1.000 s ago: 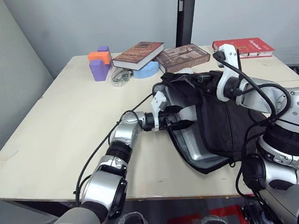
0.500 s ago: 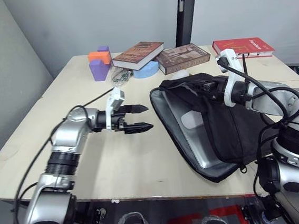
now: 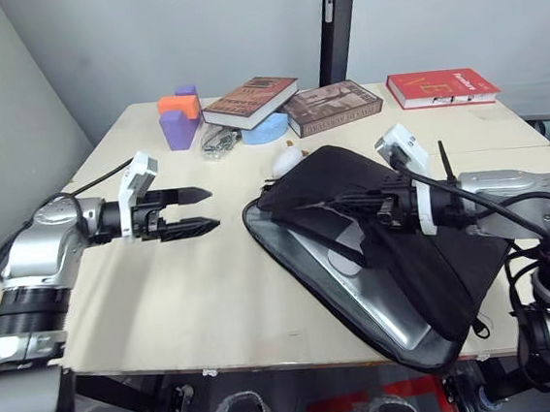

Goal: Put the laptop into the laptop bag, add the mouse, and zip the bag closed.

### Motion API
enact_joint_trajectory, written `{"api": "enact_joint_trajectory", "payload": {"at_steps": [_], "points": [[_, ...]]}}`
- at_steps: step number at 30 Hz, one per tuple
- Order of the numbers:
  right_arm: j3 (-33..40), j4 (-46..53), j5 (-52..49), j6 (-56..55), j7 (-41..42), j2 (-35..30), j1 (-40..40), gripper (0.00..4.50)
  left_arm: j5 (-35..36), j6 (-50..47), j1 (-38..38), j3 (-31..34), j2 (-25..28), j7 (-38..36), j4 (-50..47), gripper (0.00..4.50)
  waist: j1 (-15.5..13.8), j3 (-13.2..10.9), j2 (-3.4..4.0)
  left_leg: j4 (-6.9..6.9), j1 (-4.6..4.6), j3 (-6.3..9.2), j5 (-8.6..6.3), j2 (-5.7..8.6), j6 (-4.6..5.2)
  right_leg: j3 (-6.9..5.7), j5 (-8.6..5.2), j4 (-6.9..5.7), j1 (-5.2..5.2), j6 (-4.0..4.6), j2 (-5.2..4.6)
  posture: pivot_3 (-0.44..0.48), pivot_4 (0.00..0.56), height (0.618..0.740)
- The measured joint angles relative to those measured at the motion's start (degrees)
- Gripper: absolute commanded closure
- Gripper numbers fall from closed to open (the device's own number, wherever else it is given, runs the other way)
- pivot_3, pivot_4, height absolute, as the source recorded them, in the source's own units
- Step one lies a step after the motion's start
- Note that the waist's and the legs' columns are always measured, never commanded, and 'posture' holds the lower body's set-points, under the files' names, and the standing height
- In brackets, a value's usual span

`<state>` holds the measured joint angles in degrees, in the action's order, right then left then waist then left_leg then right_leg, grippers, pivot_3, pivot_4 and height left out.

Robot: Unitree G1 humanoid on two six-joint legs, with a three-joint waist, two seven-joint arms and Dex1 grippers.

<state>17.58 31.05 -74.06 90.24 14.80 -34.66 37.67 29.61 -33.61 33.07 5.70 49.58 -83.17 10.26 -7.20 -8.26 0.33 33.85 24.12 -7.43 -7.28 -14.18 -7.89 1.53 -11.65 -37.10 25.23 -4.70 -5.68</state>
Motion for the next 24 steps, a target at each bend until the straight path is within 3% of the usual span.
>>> {"api": "enact_joint_trajectory", "payload": {"at_steps": [4,9,12,15,20,24], "points": [[-0.63,1.24,-1.09,-3.19,4.59,-5.43,-2.31,1.76,1.55,-0.57,-0.29,1.23,2.66,-0.3,-2.08,0.0,-0.7,0.01,0.0,0.12,-0.04,0.01,0.0,0.01,0.02,0.03,0.0,-0.08,-0.06,0.0,-0.02,0.0,0.15,0.725],[-0.05,1.68,1.35,-8.24,17.89,-18.66,-10.21,0.04,1.99,-1.41,-0.63,2.19,5.39,-0.74,-2.26,0.0,-1.33,0.01,-0.01,0.12,-0.02,-0.01,-0.05,0.0,0.11,0.05,0.0,-0.05,-0.04,-0.01,-0.02,0.0,0.15,0.725],[5.36,0.87,5.06,-12.88,27.18,-26.71,-18.24,0.01,1.91,-1.35,-1.5,2.23,7.68,-2.14,-1.21,0.0,-1.5,0.02,-0.04,0.11,0.0,-0.03,-0.19,0.0,0.37,0.05,-0.01,0.01,-0.03,-0.01,-0.02,0.0,0.15,0.725],[12.88,0.06,8.56,-17.41,35.05,-30.36,-26.12,0.01,1.48,-0.18,-0.93,2.02,9.07,-3.56,1.33,0.0,-1.43,0.05,-0.07,0.15,0.0,-0.04,-0.19,-0.01,0.41,0.06,-0.01,-0.04,-0.02,0.01,-0.02,0.0,0.15,0.725],[28.44,-3.88,17.77,-23.37,46.4,-32.19,-40.96,0.01,-1.73,3.66,3.19,1.14,13.29,-6.01,10.55,0.0,-1.41,0.09,-0.15,0.25,-0.02,-0.07,-0.2,0.0,0.49,0.08,-0.04,-0.05,-0.04,0.05,-0.06,0.0,0.15,0.725],[37.3,-7.94,23.45,-27.27,51.97,-32.17,-47.36,0.01,-5.27,7.58,7.34,-1.0,14.64,-6.61,18.03,0.0,-1.41,0.1,-0.15,0.34,-0.02,-0.07,-0.21,0.0,0.52,0.09,-0.05,-0.1,-0.04,0.06,-0.07,0.0,0.15,0.725]]}}
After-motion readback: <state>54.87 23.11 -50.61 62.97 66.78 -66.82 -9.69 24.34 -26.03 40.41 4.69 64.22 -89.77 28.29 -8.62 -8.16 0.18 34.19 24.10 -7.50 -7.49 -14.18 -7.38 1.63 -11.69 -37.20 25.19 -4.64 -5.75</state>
